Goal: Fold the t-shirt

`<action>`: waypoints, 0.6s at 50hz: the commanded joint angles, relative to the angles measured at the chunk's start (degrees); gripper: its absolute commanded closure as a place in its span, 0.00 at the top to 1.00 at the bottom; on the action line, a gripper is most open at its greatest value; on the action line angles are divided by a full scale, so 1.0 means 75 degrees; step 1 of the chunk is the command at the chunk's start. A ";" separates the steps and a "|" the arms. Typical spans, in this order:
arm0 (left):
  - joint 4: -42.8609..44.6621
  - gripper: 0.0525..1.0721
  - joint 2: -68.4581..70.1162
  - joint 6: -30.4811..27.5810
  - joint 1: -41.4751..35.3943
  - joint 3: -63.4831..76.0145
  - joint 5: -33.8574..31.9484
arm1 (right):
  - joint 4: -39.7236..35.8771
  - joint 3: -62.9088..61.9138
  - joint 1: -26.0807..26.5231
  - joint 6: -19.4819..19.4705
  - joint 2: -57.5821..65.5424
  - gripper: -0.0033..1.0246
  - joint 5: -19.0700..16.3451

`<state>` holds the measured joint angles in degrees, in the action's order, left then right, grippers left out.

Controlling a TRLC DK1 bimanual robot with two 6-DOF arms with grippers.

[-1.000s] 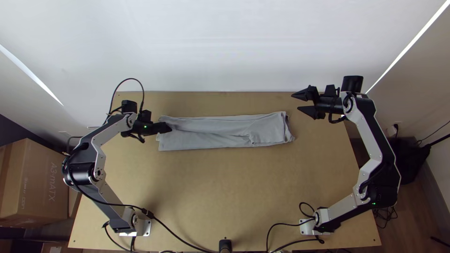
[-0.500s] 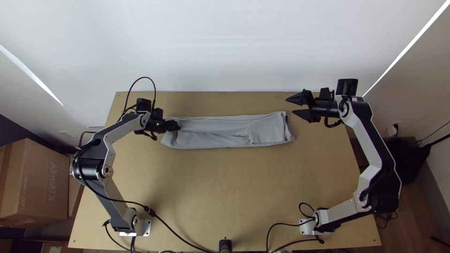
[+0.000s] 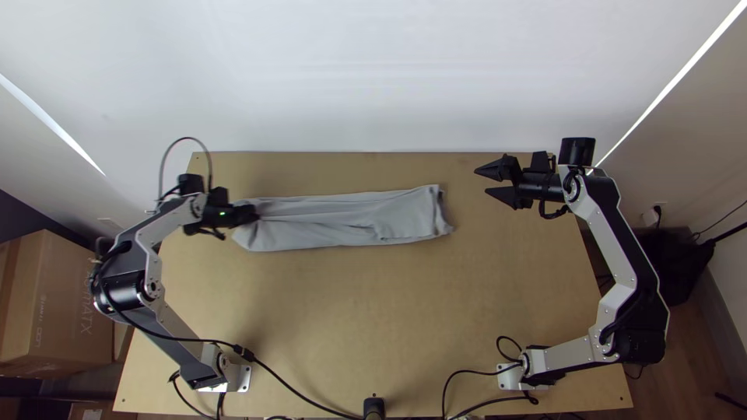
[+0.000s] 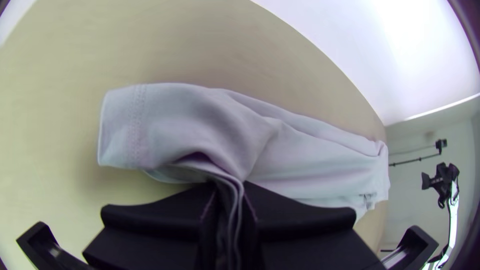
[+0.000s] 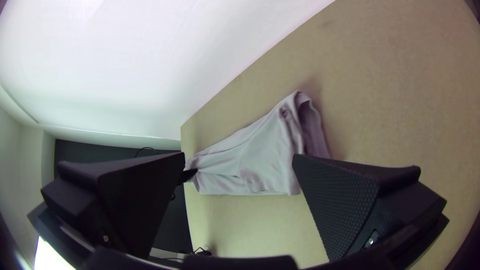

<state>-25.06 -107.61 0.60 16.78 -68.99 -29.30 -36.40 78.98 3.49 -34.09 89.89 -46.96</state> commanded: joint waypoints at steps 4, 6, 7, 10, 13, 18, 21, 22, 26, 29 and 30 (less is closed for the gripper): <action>-0.1276 0.02 0.0262 -0.1322 0.1361 -0.0399 0.0121 | 0.0119 -0.0230 -0.0055 -0.0084 -0.0172 0.96 0.0074; -0.1745 0.02 0.0333 -0.1486 0.1537 -0.0610 0.0110 | 0.0119 -0.0253 -0.0090 -0.0084 -0.0172 0.96 0.0109; -0.1967 0.02 0.0403 -0.1568 0.1595 -0.0703 0.0098 | 0.0143 -0.0265 -0.0125 -0.0084 -0.0172 0.96 0.0144; -0.2378 0.02 0.0673 -0.1674 0.1689 -0.0891 0.0028 | 0.0166 -0.0300 -0.0195 -0.0084 -0.0172 0.96 0.0273; -0.2799 0.02 0.0966 -0.1697 0.1630 -0.1090 0.0016 | 0.0190 -0.0347 -0.0242 -0.0084 -0.0161 0.96 0.0343; -0.3503 0.02 0.1458 -0.1615 0.1185 -0.1489 -0.0160 | 0.0260 -0.0429 -0.0359 -0.0084 -0.0149 0.96 0.0425; -0.3702 0.02 0.1692 -0.1322 0.0728 -0.1746 -0.0242 | 0.0272 -0.0453 -0.0406 -0.0084 -0.0137 0.96 0.0484; -0.3737 0.02 0.1774 -0.1217 0.0564 -0.1828 -0.0254 | 0.0272 -0.0453 -0.0418 -0.0084 -0.0137 0.96 0.0484; -0.3784 0.02 0.1926 -0.0807 -0.0162 -0.2121 -0.0254 | 0.0272 -0.0453 -0.0453 -0.0084 -0.0137 0.96 0.0554; -0.3796 0.02 0.1938 -0.0397 -0.0760 -0.2379 -0.0242 | 0.0283 -0.0453 -0.0453 -0.0096 -0.0137 0.96 0.0578; -0.3796 0.02 0.1926 -0.0279 -0.0983 -0.2461 -0.0242 | 0.0283 -0.0453 -0.0453 -0.0096 -0.0137 0.96 0.0578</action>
<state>-52.23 -94.35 -6.26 15.40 -84.31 -29.98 -34.89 76.53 0.47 -34.09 89.86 -42.89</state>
